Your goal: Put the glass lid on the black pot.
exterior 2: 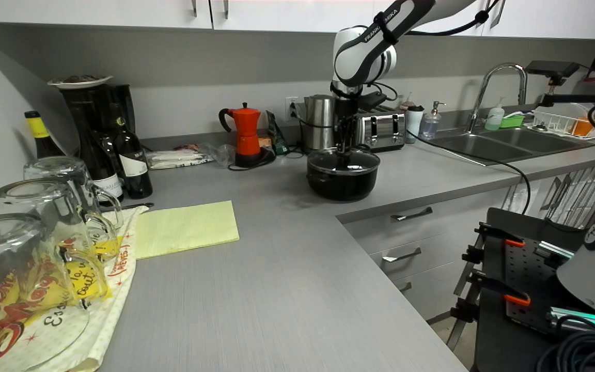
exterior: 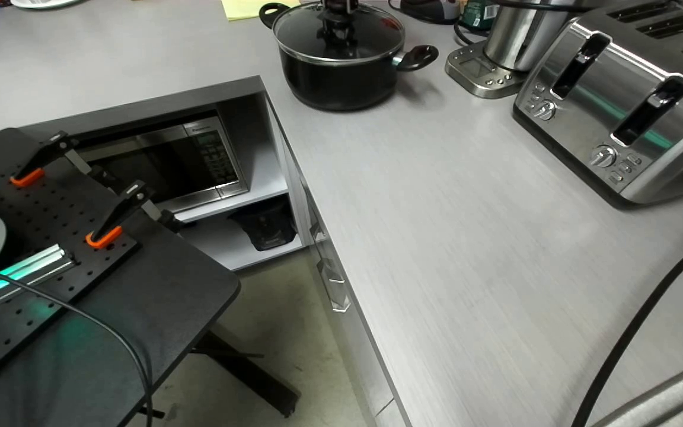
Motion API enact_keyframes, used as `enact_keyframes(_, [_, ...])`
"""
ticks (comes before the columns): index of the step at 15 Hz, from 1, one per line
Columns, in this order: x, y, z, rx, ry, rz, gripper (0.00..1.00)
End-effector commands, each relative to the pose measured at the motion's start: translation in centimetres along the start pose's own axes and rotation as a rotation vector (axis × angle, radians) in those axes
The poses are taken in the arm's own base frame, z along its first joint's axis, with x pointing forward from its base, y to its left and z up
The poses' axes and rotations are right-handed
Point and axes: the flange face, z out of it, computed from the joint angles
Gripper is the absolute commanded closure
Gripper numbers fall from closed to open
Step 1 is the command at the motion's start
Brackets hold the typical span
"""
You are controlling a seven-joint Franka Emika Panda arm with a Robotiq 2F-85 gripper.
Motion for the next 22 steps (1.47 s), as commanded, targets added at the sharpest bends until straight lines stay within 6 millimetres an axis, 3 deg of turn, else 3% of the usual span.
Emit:
enact_keyframes(1, [0.2, 0.9, -1.1, -0.002, -0.001, 0.008, 0.75])
enact_keyframes(6, [0.0, 0.9, -0.8, -0.029, 0.011, 0.011, 0.75])
enact_keyframes(13, [-0.5, -1.4, 0.8, -0.111, 0.032, -0.06, 0.75])
enact_keyframes(19, [-0.9, -2.1, 1.1, -0.117, 0.051, -0.091, 0.75])
enact_keyframes(20, [-1.1, -2.1, 0.9, -0.107, 0.055, -0.094, 0.25])
enact_keyframes(22, [-2.0, -2.4, 0.3, -0.09, 0.078, -0.108, 0.18])
